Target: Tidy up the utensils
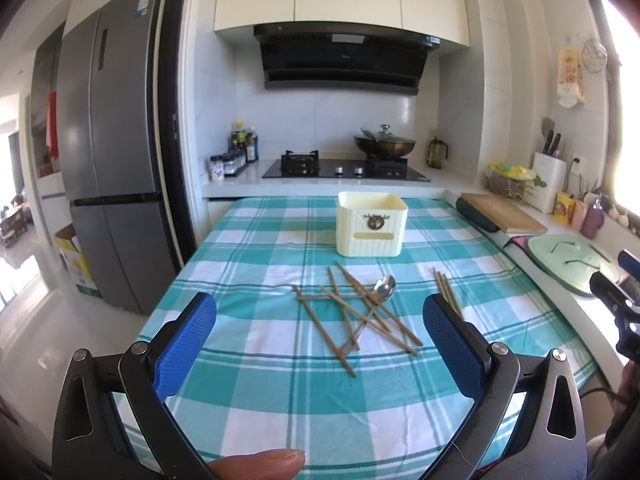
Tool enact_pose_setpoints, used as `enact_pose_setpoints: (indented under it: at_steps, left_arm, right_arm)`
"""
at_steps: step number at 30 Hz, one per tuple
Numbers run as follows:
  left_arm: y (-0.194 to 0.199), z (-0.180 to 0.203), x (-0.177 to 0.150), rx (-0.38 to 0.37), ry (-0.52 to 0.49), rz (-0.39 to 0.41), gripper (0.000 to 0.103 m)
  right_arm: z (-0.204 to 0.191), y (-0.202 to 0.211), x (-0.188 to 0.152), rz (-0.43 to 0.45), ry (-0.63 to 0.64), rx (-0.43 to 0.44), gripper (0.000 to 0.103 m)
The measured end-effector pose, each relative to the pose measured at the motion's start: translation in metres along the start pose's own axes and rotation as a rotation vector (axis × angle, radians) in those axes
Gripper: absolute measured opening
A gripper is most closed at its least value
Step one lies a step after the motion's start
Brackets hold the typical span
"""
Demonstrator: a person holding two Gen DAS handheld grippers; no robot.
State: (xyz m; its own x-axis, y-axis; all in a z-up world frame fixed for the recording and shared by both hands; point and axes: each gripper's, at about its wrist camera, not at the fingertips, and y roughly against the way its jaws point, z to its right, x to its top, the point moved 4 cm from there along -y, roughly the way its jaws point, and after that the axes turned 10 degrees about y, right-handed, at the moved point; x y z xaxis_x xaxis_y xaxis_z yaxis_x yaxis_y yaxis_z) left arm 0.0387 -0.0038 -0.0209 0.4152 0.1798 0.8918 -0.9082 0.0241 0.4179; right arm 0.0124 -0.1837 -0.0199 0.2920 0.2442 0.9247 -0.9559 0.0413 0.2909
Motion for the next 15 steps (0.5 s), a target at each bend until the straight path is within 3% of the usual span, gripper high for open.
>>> enact_pose_setpoints:
  at_steps: [15]
  left_arm:
    - [-0.0003,-0.0009,0.0003,0.0,-0.001,0.001,0.103]
  right_arm:
    - [0.0003,-0.0005,-0.0011,-0.001,-0.001,-0.003,0.103]
